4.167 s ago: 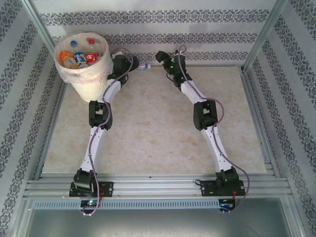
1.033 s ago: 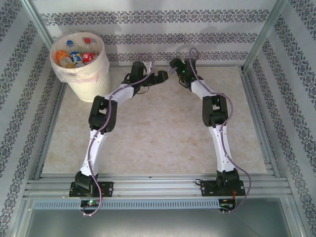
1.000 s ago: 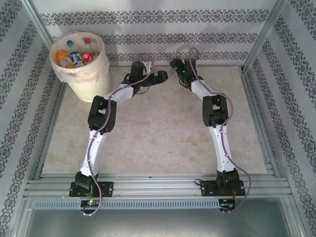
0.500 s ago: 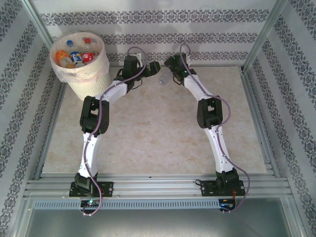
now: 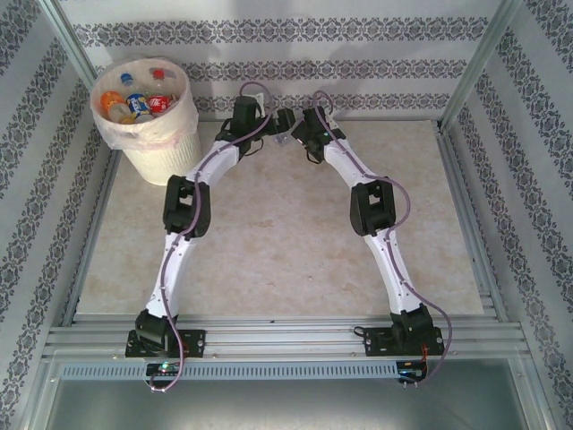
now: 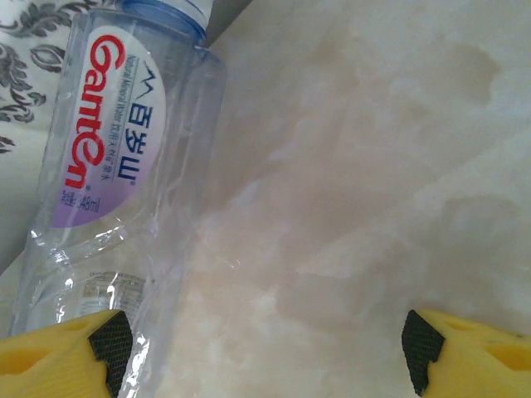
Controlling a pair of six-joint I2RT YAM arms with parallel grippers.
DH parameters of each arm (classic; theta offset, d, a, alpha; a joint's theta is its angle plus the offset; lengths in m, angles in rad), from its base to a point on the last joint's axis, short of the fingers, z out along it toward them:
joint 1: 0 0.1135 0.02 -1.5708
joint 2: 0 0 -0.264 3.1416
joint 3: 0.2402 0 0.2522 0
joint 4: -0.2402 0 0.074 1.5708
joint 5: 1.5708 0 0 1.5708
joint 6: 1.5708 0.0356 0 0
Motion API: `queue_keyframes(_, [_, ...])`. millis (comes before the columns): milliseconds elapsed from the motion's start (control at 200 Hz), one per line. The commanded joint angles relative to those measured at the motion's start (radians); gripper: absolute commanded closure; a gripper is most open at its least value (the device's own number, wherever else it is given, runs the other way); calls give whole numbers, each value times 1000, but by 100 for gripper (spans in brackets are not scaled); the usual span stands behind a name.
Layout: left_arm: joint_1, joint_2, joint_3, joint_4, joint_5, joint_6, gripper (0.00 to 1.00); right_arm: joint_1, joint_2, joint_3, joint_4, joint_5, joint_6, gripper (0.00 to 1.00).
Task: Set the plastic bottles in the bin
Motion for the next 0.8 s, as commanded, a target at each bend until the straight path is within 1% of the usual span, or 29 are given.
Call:
queue_keyframes(0, [13, 220, 280, -89, -63, 106, 0, -3, -46, -61, 40, -19, 43, 13])
queue_keyframes(65, [24, 309, 384, -45, -80, 84, 0, -12, -49, -60, 52, -49, 53, 12])
queue_keyframes(145, [39, 351, 407, 17, -47, 27, 0, -18, -57, -76, 74, -74, 53, 12])
queue_keyframes(255, [39, 360, 401, 57, 66, 2, 0, -21, -57, -77, 90, -91, 52, 12])
queue_keyframes(390, [20, 352, 392, 44, 186, -9, 0, -28, -70, -112, 143, -104, 94, 10])
queue_keyframes(480, [7, 331, 347, 50, 250, -31, 0, -31, -84, -128, 166, -117, 95, 9])
queue_keyframes(590, [-12, 295, 272, 127, 345, -102, 1, -39, -113, -166, 180, -133, 78, 8])
queue_keyframes(700, [-39, 241, 183, 175, 387, -128, 1, -53, -142, -196, 171, -142, 43, 7])
queue_keyframes(794, [-55, 184, 72, 270, 411, -171, 1, -66, -156, -206, 145, -140, 11, 7])
